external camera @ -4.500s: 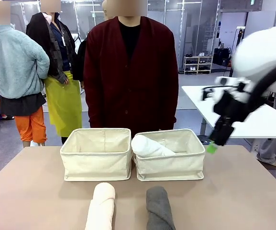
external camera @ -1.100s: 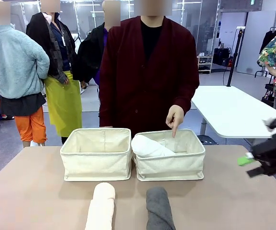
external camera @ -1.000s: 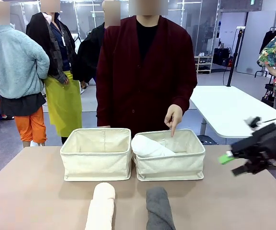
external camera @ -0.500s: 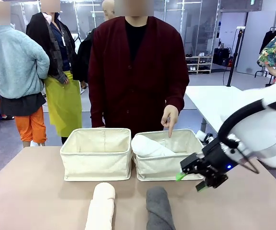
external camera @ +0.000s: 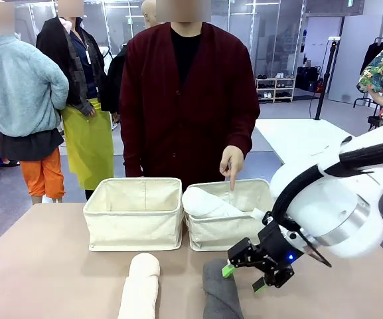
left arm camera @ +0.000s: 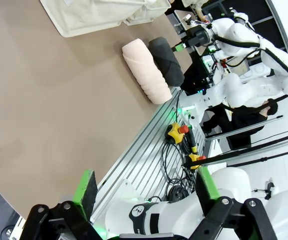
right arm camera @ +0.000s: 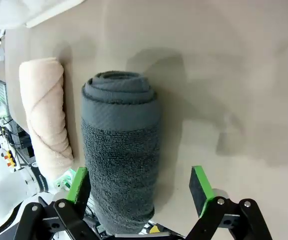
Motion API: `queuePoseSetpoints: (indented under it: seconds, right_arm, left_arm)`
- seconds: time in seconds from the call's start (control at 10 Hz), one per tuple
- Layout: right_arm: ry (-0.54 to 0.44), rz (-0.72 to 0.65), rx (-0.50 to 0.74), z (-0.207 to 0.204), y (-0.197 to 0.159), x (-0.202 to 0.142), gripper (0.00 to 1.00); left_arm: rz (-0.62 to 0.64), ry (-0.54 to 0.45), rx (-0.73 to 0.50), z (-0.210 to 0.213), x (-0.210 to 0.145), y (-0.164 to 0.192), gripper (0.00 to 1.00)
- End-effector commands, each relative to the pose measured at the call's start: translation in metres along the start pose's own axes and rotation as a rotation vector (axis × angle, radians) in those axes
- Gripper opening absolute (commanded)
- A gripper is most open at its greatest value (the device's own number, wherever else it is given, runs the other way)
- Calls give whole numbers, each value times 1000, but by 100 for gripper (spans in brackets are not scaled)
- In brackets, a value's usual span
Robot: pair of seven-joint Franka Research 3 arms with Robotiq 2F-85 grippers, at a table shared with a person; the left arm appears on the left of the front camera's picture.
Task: Divide the towels into two baskets.
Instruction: Pick up one hotel-folded towel from the bottom of the table and place it in the Fabric basket indicated by the person.
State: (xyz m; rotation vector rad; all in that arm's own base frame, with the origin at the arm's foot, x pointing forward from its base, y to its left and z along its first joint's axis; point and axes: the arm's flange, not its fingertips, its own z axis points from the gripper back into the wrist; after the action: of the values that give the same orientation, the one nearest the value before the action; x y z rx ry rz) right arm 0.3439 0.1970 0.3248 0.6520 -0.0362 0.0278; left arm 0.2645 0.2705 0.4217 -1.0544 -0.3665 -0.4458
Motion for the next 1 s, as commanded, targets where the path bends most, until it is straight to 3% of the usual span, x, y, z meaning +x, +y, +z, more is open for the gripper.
queuePoseSetpoints:
  seconds: [0.0,0.8,0.9]
  right_arm:
    - [-17,7,11,-17,-2,-18,100]
    - [39,49,25,-53,11,-17,100]
    - [42,58,35,-55,13,-17,87]
  left_arm:
    - [-24,-16,-13,1,-3,-3,100]
    - [-24,-16,-13,1,-3,-3,100]
    - [-24,-16,-13,1,-3,-3,100]
